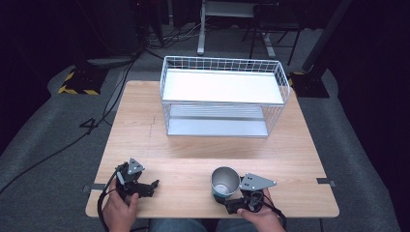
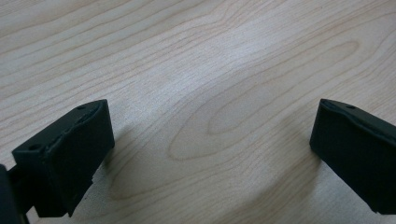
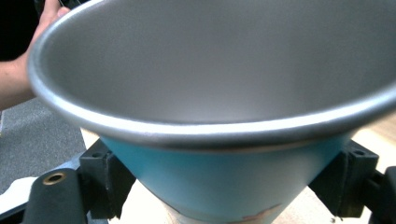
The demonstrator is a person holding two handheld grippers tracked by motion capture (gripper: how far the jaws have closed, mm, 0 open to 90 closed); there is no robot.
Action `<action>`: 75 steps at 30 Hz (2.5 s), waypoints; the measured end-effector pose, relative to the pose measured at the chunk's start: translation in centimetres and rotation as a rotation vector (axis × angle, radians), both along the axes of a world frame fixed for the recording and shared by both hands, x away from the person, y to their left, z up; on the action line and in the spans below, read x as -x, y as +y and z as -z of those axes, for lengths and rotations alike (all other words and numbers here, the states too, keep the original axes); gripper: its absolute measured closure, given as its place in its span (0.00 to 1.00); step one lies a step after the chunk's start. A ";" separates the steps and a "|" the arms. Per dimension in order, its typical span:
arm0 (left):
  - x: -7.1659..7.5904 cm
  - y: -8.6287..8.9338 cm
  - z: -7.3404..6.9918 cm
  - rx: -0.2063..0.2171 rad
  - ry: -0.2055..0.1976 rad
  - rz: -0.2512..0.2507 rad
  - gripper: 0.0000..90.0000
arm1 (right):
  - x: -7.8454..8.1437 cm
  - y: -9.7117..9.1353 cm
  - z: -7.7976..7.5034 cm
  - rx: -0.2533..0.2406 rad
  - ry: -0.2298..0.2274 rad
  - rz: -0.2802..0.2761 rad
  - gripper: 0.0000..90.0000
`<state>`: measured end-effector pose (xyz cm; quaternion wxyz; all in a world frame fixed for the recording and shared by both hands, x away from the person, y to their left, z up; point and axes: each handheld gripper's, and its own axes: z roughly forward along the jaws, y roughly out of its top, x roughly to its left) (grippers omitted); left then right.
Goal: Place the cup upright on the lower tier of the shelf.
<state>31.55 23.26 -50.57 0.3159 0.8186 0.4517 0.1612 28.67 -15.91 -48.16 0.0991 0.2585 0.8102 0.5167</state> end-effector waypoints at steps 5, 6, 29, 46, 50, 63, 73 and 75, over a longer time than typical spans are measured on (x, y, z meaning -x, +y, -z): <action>0.0 0.0 0.0 0.005 0.000 -0.001 0.00 | -0.4 0.0 -1.0 -0.005 -0.012 0.007 0.21; 0.0 0.0 0.0 0.003 0.001 -0.001 0.00 | -0.5 0.0 -1.2 -0.006 -0.015 0.008 0.21; 0.0 0.0 0.0 0.001 0.006 0.000 0.00 | -5.5 0.4 -4.2 0.004 -0.034 0.108 0.21; 0.0 0.0 0.0 0.003 0.000 -0.002 0.00 | -9.9 0.5 -4.6 0.022 -0.043 0.197 0.21; 0.0 0.0 0.0 0.002 0.001 -0.002 0.00 | -11.5 0.9 -4.8 0.022 -0.055 0.224 0.21; 0.0 0.0 0.0 0.002 0.004 -0.002 0.00 | -14.9 2.8 -4.3 0.016 -0.064 0.309 0.21; 0.0 0.0 0.0 0.001 0.006 0.000 0.00 | -17.2 3.5 -3.5 0.000 -0.046 0.372 0.21; 0.0 0.0 0.0 0.002 0.006 0.000 0.00 | -17.6 3.6 -3.4 0.001 -0.042 0.382 0.21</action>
